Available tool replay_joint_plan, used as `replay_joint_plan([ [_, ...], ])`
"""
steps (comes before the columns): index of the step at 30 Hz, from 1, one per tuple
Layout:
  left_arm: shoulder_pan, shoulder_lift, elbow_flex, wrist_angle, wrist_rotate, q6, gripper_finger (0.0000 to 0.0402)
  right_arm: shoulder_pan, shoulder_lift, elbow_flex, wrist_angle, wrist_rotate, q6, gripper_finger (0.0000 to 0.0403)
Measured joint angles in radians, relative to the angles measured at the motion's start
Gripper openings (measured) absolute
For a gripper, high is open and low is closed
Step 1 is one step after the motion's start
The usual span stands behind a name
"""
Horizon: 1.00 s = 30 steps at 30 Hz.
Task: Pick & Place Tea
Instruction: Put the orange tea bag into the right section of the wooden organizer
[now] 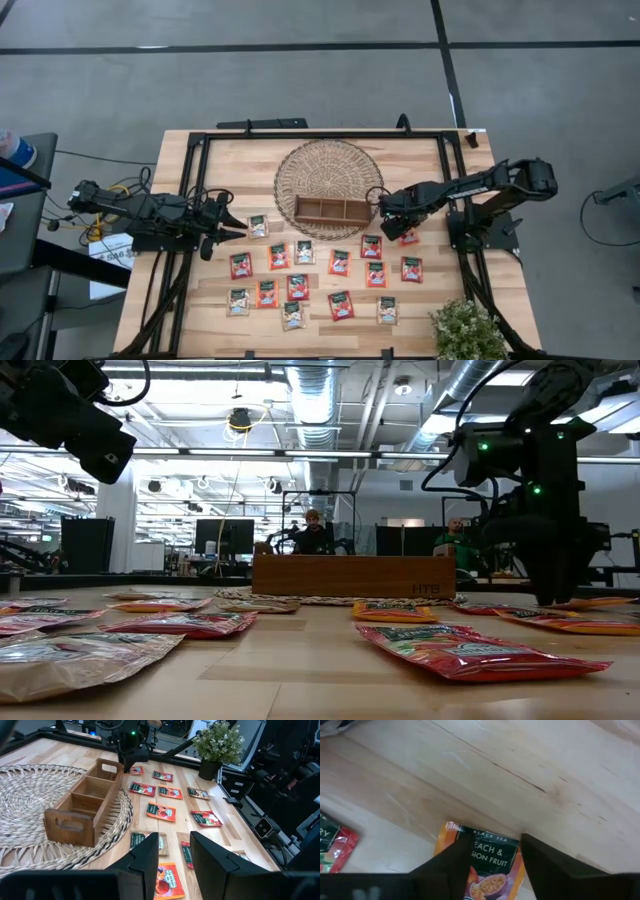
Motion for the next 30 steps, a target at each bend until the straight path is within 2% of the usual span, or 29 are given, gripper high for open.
replay_joint_plan([
  [8, 0.000, 0.000, 0.000, 0.000, 0.000, 0.000, 0.0103, 0.000, 0.000, 0.000, -0.012, 0.001, -0.009, 0.0096],
  [21, 0.000, 0.000, 0.000, 0.000, 0.000, 0.001, 0.0103, 0.000, 0.005, 0.018, -0.019, 0.004, -0.053, 0.0077],
  [28, 0.000, 0.000, 0.000, 0.000, 0.000, 0.001, 0.0103, 0.000, 0.005, 0.018, -0.022, 0.013, -0.052, 0.0009],
  [30, 0.000, 0.000, 0.000, 0.000, 0.000, 0.001, 0.0103, 0.000, 0.005, 0.018, -0.022, 0.015, -0.049, 0.0007],
])
